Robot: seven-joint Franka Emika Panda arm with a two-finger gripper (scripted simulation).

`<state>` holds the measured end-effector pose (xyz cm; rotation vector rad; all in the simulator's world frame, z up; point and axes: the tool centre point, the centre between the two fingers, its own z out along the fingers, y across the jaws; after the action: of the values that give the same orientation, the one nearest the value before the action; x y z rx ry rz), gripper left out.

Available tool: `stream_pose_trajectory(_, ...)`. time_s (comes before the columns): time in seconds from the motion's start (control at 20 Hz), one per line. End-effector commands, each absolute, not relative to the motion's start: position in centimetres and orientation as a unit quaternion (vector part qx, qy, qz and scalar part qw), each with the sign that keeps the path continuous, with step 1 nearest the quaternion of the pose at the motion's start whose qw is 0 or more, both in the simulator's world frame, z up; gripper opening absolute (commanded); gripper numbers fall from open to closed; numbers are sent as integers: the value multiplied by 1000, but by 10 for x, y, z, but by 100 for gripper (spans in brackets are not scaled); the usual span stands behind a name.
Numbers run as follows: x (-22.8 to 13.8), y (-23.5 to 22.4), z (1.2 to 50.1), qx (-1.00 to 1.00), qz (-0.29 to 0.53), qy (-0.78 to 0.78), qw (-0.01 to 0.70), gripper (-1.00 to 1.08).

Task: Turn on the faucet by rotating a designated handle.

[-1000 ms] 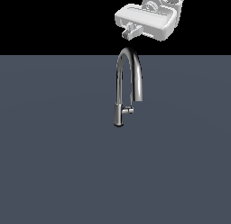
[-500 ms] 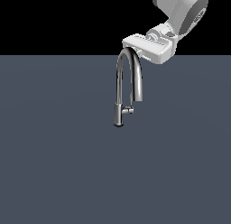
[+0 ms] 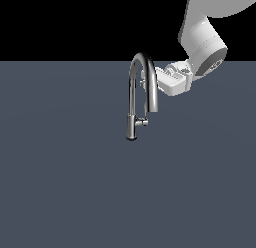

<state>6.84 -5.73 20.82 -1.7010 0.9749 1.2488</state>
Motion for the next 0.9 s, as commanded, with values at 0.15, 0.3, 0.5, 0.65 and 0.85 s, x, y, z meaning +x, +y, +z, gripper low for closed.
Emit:
stream_pose_trajectory(0.15, 74, -58, 170, -617, 524, 411, 419, -100)
stream_pose_trajectory(0.3, 75, -57, 153, -592, 536, 422, 428, -100)
stream_pose_trajectory(0.5, 75, -56, 136, -567, 548, 433, 437, -100)
stream_pose_trajectory(0.65, 75, -55, 129, -557, 553, 437, 440, -100)
stream_pose_trajectory(0.85, 75, -55, 128, -555, 553, 438, 440, -100)
